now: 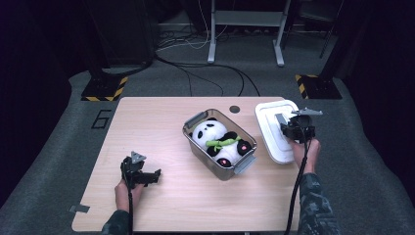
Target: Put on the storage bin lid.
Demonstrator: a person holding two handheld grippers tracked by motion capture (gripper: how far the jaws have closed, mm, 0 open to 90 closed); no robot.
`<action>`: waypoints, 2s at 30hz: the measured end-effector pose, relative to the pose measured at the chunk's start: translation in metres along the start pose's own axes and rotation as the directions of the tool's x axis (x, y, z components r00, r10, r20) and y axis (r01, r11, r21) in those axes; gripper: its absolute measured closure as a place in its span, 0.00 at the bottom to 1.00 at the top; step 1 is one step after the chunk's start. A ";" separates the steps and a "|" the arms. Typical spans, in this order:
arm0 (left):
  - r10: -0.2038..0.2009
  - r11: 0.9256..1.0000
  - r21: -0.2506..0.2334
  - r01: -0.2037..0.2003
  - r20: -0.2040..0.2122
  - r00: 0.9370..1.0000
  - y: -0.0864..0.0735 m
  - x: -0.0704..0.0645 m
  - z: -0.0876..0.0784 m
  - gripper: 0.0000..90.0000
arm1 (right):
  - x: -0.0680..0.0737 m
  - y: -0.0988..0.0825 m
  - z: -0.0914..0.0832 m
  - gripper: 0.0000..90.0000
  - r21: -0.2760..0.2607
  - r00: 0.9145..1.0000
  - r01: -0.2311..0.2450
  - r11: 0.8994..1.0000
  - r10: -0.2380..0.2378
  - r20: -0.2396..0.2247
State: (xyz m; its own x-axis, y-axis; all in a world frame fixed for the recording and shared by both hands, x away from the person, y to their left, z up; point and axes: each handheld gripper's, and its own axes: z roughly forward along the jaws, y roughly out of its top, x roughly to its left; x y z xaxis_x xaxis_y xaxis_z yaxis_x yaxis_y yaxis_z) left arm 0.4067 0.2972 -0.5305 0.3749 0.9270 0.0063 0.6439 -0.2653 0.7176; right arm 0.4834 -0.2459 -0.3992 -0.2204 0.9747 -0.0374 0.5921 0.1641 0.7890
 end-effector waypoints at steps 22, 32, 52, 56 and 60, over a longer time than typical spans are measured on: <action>0.000 1.000 0.001 0.000 0.002 1.000 0.000 0.000 0.000 0.00 | 0.064 0.038 -0.020 0.74 -0.053 0.966 0.116 0.992 -0.125 -0.228; 0.000 1.000 0.000 0.000 0.002 1.000 0.000 0.000 0.000 0.00 | 0.092 0.044 -0.019 0.74 -0.042 0.939 0.174 0.984 -0.178 -0.295; 0.004 1.000 0.004 -0.004 0.004 1.000 0.000 0.000 0.000 0.00 | 0.146 0.052 -0.013 0.74 -0.013 0.889 0.265 0.964 -0.249 -0.385; 0.004 1.000 0.004 -0.004 0.004 1.000 0.000 0.000 0.000 0.00 | 0.156 0.053 -0.007 0.74 -0.005 0.875 0.286 0.958 -0.263 -0.407; 0.005 1.000 0.004 -0.005 0.004 1.000 0.000 0.000 0.000 0.00 | 0.165 0.054 0.001 0.74 0.005 0.863 0.302 0.953 -0.272 -0.425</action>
State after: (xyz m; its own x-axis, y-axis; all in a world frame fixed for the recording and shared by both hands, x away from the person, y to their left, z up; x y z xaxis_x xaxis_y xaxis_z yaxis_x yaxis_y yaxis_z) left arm 0.4070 0.2971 -0.5303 0.3808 0.9246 0.0065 0.6449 -0.2706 0.7148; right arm 0.4798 -0.0756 -0.3631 -0.6807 0.7324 0.0140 0.5014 0.4519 0.7378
